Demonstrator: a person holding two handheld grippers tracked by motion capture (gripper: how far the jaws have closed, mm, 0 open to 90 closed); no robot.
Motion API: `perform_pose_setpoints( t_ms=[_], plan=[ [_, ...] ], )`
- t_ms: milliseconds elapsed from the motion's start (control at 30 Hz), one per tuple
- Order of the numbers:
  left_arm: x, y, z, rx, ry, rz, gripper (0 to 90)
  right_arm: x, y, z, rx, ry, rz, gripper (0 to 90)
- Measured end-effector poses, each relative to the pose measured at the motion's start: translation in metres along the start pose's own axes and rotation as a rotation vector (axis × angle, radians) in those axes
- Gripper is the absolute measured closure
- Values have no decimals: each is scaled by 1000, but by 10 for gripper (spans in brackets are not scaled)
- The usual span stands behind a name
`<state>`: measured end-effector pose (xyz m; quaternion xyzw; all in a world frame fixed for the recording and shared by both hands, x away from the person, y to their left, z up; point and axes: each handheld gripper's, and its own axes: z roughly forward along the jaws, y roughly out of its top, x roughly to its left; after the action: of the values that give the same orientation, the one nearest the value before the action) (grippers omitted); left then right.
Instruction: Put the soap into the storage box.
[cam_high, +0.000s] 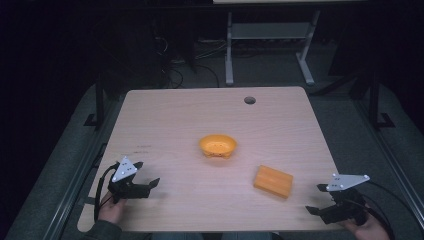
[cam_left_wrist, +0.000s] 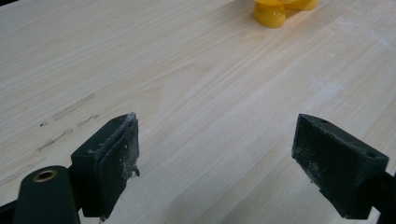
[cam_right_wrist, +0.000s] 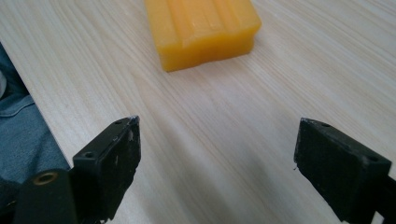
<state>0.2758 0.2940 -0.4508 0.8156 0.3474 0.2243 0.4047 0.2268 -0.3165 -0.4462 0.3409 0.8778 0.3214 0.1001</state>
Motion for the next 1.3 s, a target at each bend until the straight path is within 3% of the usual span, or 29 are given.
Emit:
perform_pose_setpoints(
  t_ms=[100, 667, 1300],
  plan=[
    [-1, -1, -1, -10, 1, -13, 143, 0, 4, 2, 5, 1, -6, 142],
    [-1, -4, -8, -1, 6, 13, 143, 2, 55, 20, 57, 38, -92, 142],
    [-4, -8, -16, -15, 13, -4, 143, 10, 91, 47, 89, 72, -149, 142]
  ],
)
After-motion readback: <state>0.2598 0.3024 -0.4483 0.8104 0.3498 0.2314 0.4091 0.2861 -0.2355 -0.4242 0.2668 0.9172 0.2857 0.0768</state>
